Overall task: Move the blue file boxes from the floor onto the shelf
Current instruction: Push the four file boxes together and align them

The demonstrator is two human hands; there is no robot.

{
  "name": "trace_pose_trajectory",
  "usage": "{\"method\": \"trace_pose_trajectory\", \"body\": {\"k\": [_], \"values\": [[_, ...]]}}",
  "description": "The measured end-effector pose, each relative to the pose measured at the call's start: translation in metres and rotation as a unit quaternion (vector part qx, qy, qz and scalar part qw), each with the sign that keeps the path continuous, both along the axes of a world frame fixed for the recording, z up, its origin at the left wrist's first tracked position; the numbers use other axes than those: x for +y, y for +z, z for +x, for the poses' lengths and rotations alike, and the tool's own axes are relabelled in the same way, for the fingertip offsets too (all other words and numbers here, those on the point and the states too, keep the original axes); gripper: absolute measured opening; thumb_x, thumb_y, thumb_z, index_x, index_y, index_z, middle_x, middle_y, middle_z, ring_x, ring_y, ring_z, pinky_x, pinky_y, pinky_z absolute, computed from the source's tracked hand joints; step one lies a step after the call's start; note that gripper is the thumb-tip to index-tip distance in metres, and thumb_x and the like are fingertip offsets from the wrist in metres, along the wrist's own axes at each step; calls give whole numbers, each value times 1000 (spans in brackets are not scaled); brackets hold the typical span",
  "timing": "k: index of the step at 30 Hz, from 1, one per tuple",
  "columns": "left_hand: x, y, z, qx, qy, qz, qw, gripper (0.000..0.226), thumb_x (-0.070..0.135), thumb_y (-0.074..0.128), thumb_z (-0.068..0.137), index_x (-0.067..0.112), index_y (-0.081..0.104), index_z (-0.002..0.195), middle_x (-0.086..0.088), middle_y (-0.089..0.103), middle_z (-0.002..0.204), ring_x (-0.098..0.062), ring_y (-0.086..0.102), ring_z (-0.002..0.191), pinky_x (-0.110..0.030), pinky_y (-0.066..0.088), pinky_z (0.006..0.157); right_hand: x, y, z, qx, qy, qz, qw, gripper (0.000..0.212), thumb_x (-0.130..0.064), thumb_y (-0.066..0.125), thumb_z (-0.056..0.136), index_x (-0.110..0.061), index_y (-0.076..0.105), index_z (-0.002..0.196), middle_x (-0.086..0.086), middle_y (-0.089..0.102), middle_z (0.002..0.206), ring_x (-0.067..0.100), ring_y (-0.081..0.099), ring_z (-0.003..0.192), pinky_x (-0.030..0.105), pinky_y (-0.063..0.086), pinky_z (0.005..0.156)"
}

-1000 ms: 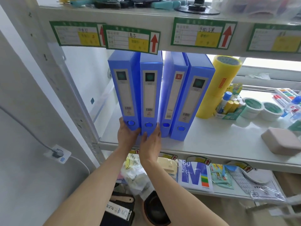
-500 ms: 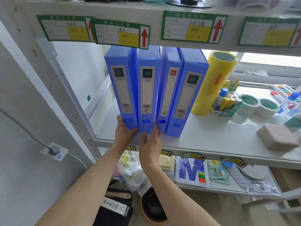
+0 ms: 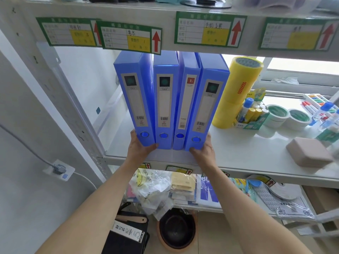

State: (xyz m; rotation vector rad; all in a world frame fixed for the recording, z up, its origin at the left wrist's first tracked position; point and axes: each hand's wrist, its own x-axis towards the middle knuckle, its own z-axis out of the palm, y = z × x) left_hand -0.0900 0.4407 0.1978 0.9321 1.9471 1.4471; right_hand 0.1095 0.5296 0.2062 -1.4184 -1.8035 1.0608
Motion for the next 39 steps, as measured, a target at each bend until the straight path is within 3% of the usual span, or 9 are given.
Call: {"method": "trace_pose_trajectory", "body": {"k": [3, 8, 12, 17, 24, 30, 39], "values": [[1, -2, 0, -9, -2, -7, 1000, 83, 20, 84, 72, 21, 31, 136, 14, 58, 111, -19, 60, 112, -48, 52, 97, 4, 7, -1, -13, 36, 4, 999, 67, -33, 64, 73, -24, 38, 135, -3, 51, 129, 18, 58, 100, 36, 51, 77], [0, -2, 2, 4, 9, -9, 1000, 81, 22, 83, 70, 17, 33, 134, 6, 61, 113, -28, 62, 113, -53, 51, 96, 9, 5, -4, -32, 56, 16, 998, 57, -16, 62, 83, -25, 38, 134, -4, 48, 130, 19, 57, 94, 36, 49, 74], [0, -3, 3, 13, 16, -8, 1000, 79, 21, 83, 72, 16, 34, 133, 7, 62, 109, -28, 63, 111, -53, 51, 95, 17, 5, -6, -43, 77, 24, 996, 57, -16, 64, 84, -25, 41, 136, -3, 44, 135, 17, 56, 100, 44, 53, 86], [1, 0, -5, 31, -1, -7, 1000, 80, 23, 83, 71, 21, 35, 134, 7, 63, 113, -25, 64, 108, -51, 53, 93, 23, 1, -5, -49, 89, 29, 994, 57, -14, 65, 83, -22, 42, 135, 0, 43, 133, 14, 52, 99, 45, 54, 85], [7, 7, -10, 70, -24, 5, 997, 85, 18, 82, 74, 19, 31, 141, 7, 55, 129, -12, 55, 109, -31, 46, 92, 27, -3, -3, -40, 80, 37, 995, 63, -19, 70, 78, -24, 43, 135, -3, 45, 132, 19, 57, 107, 44, 56, 82], [11, 9, -13, 69, -51, -4, 996, 89, 19, 83, 73, 19, 29, 144, 14, 53, 124, -9, 54, 109, -31, 45, 95, 20, -7, -6, -23, 68, 35, 997, 55, -17, 64, 83, -26, 44, 134, -5, 47, 131, 21, 59, 106, 41, 54, 80], [10, 16, -17, 58, -69, 5, 996, 87, 12, 81, 75, 14, 29, 144, 7, 52, 129, -11, 54, 112, -33, 46, 96, 14, -7, -7, -21, 60, 49, 997, 56, -16, 64, 83, -26, 43, 134, -5, 44, 134, 20, 57, 109, 35, 51, 77]]}}
